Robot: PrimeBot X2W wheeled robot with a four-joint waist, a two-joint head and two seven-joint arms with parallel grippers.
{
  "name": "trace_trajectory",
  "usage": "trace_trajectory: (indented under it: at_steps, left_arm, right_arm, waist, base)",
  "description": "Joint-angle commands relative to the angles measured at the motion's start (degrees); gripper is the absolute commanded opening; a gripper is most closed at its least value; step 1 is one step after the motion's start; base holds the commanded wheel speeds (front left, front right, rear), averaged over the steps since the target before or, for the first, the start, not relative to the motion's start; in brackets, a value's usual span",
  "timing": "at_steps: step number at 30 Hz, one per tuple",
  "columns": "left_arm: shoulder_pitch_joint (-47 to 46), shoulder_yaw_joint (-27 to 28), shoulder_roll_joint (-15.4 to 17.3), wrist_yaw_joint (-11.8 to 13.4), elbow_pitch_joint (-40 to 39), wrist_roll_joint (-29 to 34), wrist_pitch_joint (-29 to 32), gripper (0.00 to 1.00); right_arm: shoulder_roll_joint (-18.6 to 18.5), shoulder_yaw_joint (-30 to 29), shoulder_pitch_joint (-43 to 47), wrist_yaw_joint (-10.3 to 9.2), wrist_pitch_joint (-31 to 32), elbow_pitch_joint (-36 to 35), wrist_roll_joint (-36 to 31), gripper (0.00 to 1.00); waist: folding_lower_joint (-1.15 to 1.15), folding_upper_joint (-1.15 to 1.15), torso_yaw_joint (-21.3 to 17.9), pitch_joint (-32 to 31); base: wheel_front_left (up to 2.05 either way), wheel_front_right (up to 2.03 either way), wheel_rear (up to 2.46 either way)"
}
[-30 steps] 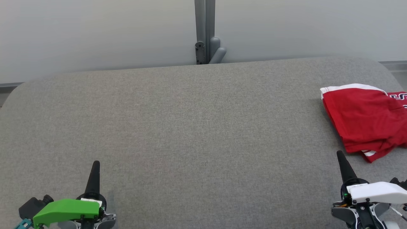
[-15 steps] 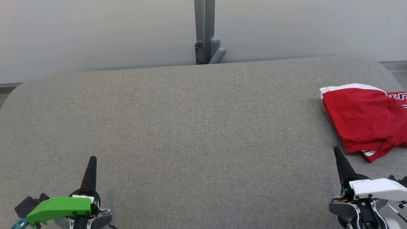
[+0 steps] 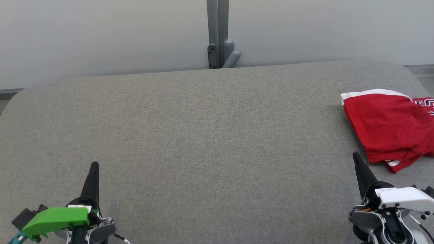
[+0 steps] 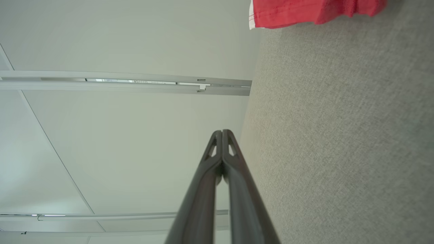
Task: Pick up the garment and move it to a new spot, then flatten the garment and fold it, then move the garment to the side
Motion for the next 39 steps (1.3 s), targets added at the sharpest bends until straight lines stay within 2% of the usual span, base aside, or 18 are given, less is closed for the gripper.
trace_trajectory:
  at_steps: [1, 14, 39]
  left_arm:
    - [-0.9, 0.5, 0.2, -0.3, -0.3, -1.1, 0.4, 0.0]
    - [-1.5, 1.3, 0.1, -0.6, -0.5, -5.3, 1.6, 0.0]
    - [-1.4, 1.6, -0.1, -0.6, -0.4, -4.7, 1.8, 0.0]
  right_arm:
    - [-0.3, 0.1, -0.7, 0.03, 0.4, 0.0, 1.3, 0.0]
    - [-0.4, 0.3, -1.5, 0.02, 1.6, 0.2, 6.2, 0.0]
    - [-0.4, 0.3, -1.4, 0.02, 1.6, 0.2, 6.0, 0.0]
  waist:
    - [0.0, 0.55, 0.0, 0.0]
    - [0.0, 0.61, -0.1, 0.0]
    - [0.0, 0.61, -0.1, 0.0]
  base:
    - [0.0, 0.0, 0.0]
    - [0.0, 0.0, 0.0]
    - [0.0, 0.0, 0.0]
